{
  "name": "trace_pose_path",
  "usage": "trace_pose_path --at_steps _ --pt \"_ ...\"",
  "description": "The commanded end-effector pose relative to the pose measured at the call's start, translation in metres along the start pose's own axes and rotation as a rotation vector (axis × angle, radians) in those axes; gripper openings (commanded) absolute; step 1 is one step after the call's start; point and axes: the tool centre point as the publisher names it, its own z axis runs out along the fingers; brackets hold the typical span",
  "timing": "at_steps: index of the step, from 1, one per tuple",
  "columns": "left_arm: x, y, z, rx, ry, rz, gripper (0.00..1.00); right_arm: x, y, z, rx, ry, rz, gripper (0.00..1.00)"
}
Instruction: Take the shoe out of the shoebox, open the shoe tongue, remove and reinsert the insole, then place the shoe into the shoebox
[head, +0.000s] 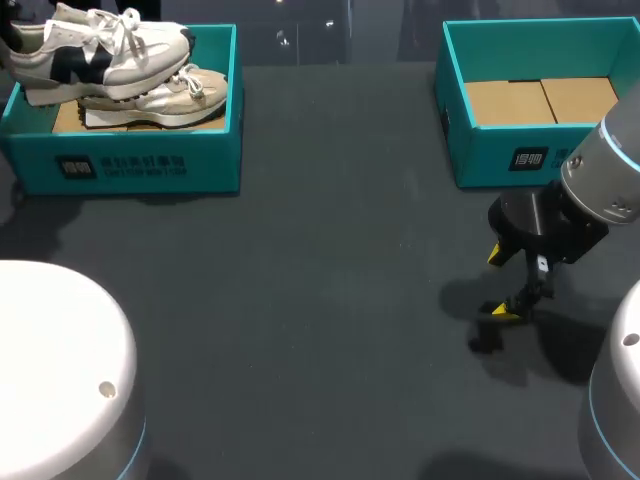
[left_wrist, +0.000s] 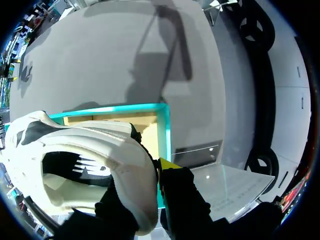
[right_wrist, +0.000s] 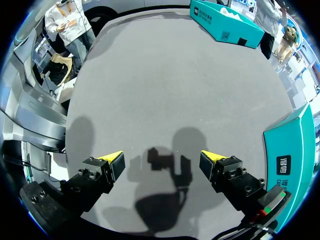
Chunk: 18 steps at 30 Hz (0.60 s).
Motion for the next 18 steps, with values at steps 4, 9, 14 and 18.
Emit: trace_pose_path --at_steps 4,9,14,18 --pt "-0.002 -0.014 -0.051 -0.004 0.019 0.011 0.0 0.001 0.0 0.0 0.001 -0.003 0.0 1.0" --pt "-0.016 -0.027 -0.075 -0.001 0.03 0.05 0.0 0.001 0.0 0.0 0.001 -0.003 0.0 1.0" --pt "-0.039 -0.049 -0.1 -0.015 0.061 0.083 0.0 0.001 0.0 0.0 0.001 -0.003 0.0 1.0" --pt "-0.057 -0.068 -0.115 -0.022 0.073 0.097 0.0 0.001 0.0 0.0 0.001 -0.003 0.0 1.0"
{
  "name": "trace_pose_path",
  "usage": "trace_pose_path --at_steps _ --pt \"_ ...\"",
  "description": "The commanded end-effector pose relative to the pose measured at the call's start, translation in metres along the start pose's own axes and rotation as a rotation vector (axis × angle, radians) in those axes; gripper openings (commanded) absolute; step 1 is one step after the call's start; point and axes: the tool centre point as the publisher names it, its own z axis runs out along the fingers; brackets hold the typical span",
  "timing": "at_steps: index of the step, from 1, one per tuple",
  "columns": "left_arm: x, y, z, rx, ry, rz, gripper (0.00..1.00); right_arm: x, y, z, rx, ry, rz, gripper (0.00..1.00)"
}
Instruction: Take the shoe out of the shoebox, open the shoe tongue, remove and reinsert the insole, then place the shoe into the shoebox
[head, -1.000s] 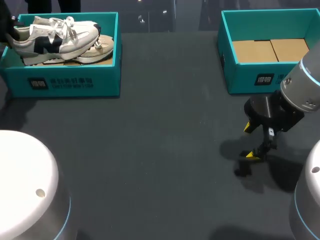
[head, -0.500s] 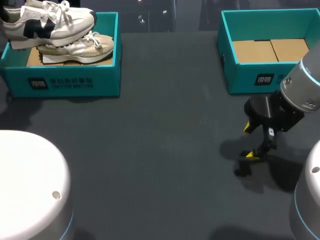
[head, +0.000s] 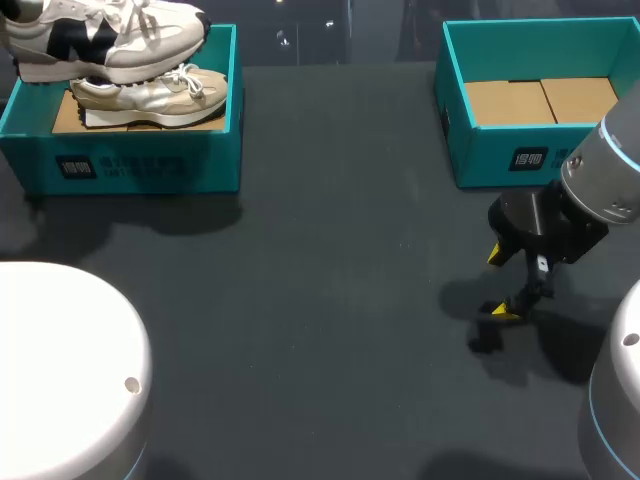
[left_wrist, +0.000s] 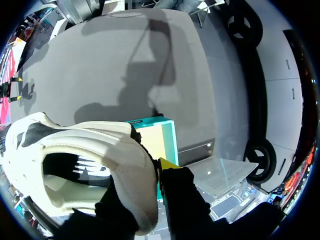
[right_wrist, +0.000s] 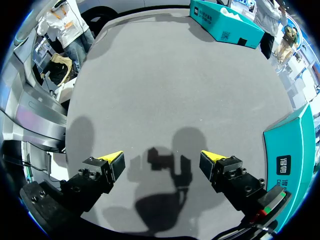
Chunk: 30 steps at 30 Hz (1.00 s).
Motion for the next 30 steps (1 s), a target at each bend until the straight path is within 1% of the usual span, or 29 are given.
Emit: trace_pose_path --at_steps 1,6,12,17,20,24,26,30 --pt "-0.022 -0.033 -0.027 -0.036 0.037 0.003 0.0 0.001 0.0 0.0 0.001 -0.003 0.0 1.0" --pt "-0.058 -0.058 -0.032 -0.028 0.063 0.032 0.0 0.001 0.0 0.0 0.001 -0.003 0.0 1.0" --pt "-0.11 -0.091 -0.029 -0.051 0.105 0.076 0.0 0.001 0.0 0.0 0.001 -0.003 0.0 1.0" --pt "-0.15 -0.117 -0.02 -0.05 0.11 0.094 0.0 0.001 0.0 0.0 0.001 -0.003 0.0 1.0" --pt "-0.175 -0.132 -0.009 -0.029 0.11 0.104 0.0 0.001 0.0 0.0 0.001 -0.003 0.0 1.0" --pt "-0.201 -0.141 0.006 -0.016 0.128 0.103 0.0 0.001 0.0 0.0 0.001 -0.003 0.0 1.0" --pt "-0.213 -0.145 0.011 -0.023 0.14 0.093 0.0 0.001 0.0 0.0 0.001 -0.003 0.0 1.0" --pt "-0.234 -0.149 0.023 -0.013 0.145 0.076 0.0 0.001 0.0 0.0 0.001 -0.003 0.0 1.0"
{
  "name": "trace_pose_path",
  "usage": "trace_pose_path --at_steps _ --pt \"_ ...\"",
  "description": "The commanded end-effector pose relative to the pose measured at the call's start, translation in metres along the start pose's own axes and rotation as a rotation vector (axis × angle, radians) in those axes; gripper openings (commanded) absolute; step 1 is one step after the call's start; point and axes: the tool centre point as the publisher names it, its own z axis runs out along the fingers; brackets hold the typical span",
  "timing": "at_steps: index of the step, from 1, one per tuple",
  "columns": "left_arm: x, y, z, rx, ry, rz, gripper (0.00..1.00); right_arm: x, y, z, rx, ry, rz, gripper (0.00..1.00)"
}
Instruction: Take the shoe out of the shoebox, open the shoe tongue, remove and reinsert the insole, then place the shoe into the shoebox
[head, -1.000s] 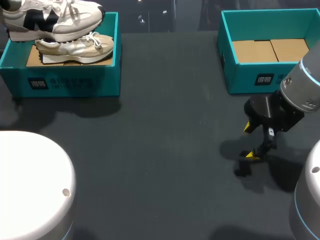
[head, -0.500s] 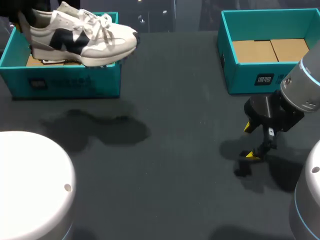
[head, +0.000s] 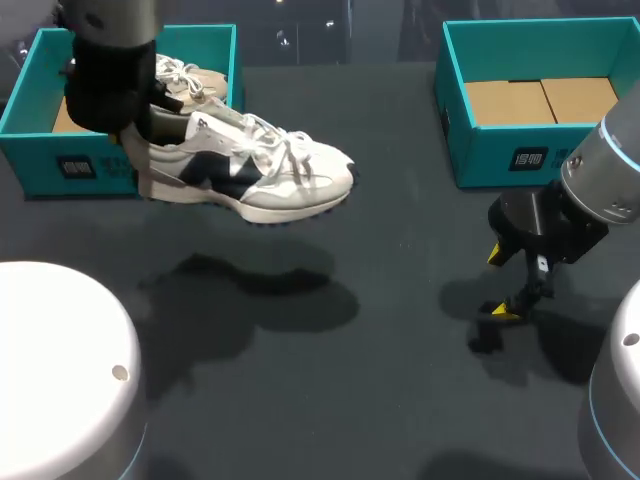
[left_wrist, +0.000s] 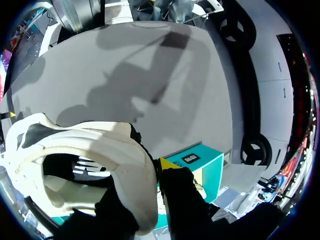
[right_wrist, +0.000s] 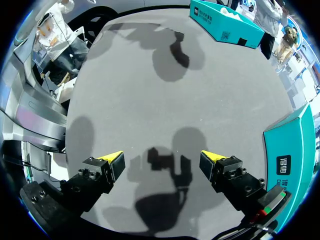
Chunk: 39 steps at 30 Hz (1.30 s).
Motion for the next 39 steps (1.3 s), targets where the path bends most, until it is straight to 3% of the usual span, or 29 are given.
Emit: trace_pose_path --at_steps 1,7,21,30,39 --pt "-0.024 -0.001 0.012 -0.004 0.036 -0.023 0.0 0.001 0.0 0.0 0.001 -0.003 0.0 1.0" --pt "-0.045 -0.006 0.032 0.029 0.065 -0.042 0.0 0.001 0.0 0.0 0.001 -0.003 0.0 1.0" --pt "-0.045 -0.006 0.032 0.029 0.065 -0.042 0.0 0.001 0.0 0.0 0.001 -0.003 0.0 1.0" --pt "-0.104 -0.025 0.061 0.025 0.121 -0.023 0.0 0.001 0.0 0.0 0.001 -0.003 0.0 1.0" --pt "-0.145 -0.029 0.079 0.042 0.139 -0.058 0.0 0.001 0.0 0.0 0.001 -0.003 0.0 1.0"
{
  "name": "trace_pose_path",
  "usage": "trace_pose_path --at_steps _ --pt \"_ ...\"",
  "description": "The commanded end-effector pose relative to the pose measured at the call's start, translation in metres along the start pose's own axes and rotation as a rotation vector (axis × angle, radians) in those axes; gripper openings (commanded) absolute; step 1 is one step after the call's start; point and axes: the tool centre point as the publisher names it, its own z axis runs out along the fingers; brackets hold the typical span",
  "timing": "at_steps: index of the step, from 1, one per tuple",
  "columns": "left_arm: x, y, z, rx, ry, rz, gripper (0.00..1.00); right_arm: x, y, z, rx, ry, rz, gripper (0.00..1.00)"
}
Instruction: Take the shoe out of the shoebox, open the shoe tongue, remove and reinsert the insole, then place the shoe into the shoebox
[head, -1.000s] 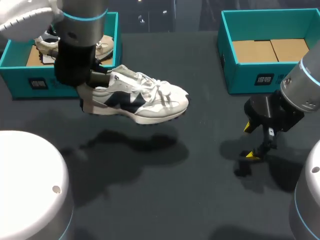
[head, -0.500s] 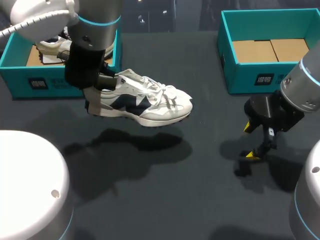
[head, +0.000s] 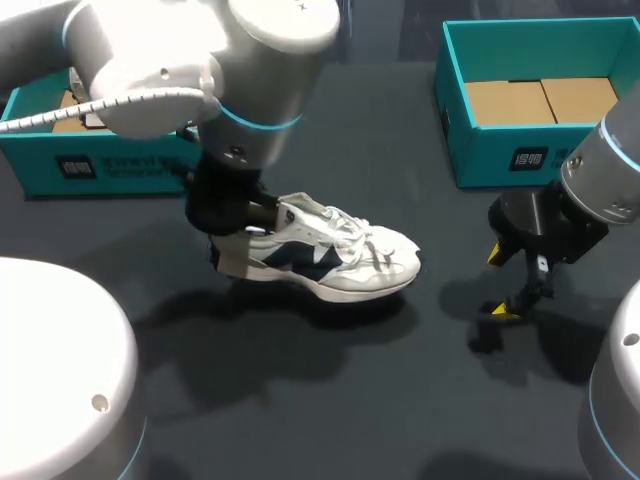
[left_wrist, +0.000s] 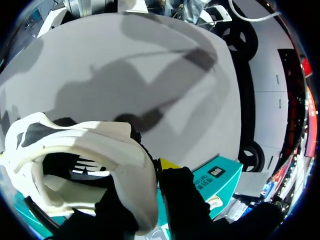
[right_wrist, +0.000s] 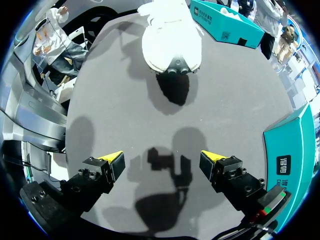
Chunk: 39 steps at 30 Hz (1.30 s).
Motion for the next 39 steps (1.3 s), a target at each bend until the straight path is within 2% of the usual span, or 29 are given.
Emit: trace_pose_path --at_steps 1,20,22,39 --pt "-0.028 0.006 0.008 0.013 0.038 -0.018 0.0 0.001 0.0 0.0 0.001 -0.003 0.0 1.0" --pt "-0.072 -0.007 0.042 0.029 -0.001 -0.079 0.0 0.001 0.0 0.0 0.001 -0.003 0.0 1.0" --pt "-0.077 -0.011 0.045 0.011 -0.008 -0.072 0.0 0.001 0.0 0.0 0.001 -0.003 0.0 1.0" --pt "-0.102 -0.022 0.062 -0.005 -0.03 -0.044 0.0 0.001 0.0 0.0 0.001 -0.003 0.0 1.0"
